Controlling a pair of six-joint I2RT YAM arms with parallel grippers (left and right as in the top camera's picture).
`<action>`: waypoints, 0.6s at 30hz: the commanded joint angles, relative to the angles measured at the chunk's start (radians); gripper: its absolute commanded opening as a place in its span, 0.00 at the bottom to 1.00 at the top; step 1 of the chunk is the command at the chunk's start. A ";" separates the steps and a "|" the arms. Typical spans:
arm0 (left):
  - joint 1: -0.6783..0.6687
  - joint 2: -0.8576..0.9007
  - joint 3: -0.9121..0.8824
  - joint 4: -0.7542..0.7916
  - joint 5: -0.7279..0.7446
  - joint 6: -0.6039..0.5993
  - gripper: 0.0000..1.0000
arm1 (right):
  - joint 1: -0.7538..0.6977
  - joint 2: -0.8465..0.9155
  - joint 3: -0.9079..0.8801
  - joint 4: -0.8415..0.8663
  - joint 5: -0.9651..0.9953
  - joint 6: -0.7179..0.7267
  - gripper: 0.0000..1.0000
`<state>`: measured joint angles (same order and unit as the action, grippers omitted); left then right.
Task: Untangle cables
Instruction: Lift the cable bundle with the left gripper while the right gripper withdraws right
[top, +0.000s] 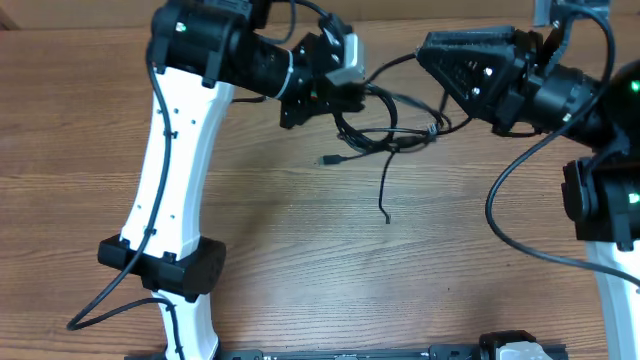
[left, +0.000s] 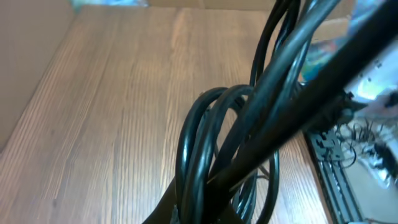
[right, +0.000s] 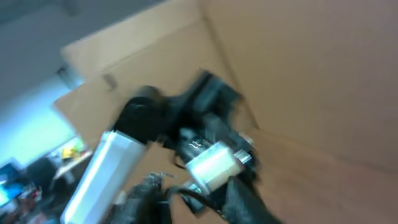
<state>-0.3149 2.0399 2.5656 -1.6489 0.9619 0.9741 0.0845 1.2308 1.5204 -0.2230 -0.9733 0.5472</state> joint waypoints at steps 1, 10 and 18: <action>0.056 -0.032 0.015 0.011 0.024 -0.172 0.04 | -0.028 0.034 0.019 -0.108 0.158 -0.002 0.39; 0.148 -0.032 0.015 -0.001 0.022 -0.336 0.04 | -0.041 0.074 0.019 -0.356 0.307 -0.002 1.00; 0.153 -0.032 0.015 0.009 -0.037 -0.451 0.04 | -0.040 0.074 0.019 -0.507 0.278 -0.002 1.00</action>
<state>-0.1658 2.0399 2.5656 -1.6493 0.9459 0.6071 0.0456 1.3140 1.5246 -0.6899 -0.6922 0.5495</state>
